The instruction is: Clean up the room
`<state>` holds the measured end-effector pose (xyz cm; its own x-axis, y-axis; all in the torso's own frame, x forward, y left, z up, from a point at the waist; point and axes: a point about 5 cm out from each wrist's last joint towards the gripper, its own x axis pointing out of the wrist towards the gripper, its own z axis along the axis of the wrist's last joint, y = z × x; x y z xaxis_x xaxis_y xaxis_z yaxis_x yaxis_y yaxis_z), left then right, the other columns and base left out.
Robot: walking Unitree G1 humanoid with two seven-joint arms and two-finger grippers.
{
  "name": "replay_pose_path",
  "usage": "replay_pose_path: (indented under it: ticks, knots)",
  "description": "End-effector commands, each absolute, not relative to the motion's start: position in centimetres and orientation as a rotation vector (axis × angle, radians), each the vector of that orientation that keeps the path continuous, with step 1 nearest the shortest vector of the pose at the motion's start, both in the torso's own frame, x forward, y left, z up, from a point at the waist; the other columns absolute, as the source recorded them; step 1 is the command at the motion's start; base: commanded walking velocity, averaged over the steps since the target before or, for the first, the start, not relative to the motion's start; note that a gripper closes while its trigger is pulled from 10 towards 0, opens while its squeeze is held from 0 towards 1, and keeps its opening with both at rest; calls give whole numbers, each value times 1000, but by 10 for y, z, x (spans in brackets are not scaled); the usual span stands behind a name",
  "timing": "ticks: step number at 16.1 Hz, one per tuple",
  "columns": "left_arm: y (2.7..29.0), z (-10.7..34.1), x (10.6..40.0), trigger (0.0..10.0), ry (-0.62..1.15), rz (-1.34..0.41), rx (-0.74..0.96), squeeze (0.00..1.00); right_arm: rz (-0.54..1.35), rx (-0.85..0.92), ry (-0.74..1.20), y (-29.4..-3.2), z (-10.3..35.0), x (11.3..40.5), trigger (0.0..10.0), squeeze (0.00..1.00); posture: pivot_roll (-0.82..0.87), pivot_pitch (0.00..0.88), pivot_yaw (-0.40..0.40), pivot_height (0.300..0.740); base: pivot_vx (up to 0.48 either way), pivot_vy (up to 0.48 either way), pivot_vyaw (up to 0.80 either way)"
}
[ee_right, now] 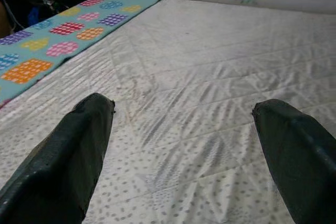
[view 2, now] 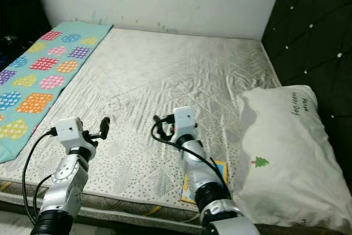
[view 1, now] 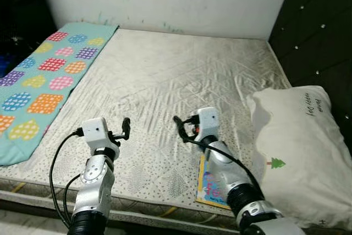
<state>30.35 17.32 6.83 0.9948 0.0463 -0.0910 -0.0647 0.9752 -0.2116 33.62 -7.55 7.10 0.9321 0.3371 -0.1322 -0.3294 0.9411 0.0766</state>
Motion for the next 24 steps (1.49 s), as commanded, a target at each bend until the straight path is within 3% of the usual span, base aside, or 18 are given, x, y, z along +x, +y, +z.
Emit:
replay_pose_path:
  ticks: [1, 6, 8, 24]
  knots:
    - [170, 69, 304, 10000, 91, 48, -230, 0, 315, 62, 140, -82, 72, 338, 10000, 0, -93, 0, -46, 740, 0, 0, 0]
    - [162, 69, 312, 10000, 110, 36, -273, 0, 309, 40, 166, -87, 70, 340, 10000, 0, -113, 0, -48, 740, 0, 48, 0]
    - [163, 68, 312, 10000, 111, 43, -279, 0, 310, 47, 165, -87, 70, 341, 10000, 0, -108, 0, -55, 740, 0, 291, -800]
    - [162, 69, 317, 10000, 110, 48, -286, 0, 323, 30, 174, -85, 72, 345, 10000, 0, -114, 0, -65, 740, 0, 299, 0]
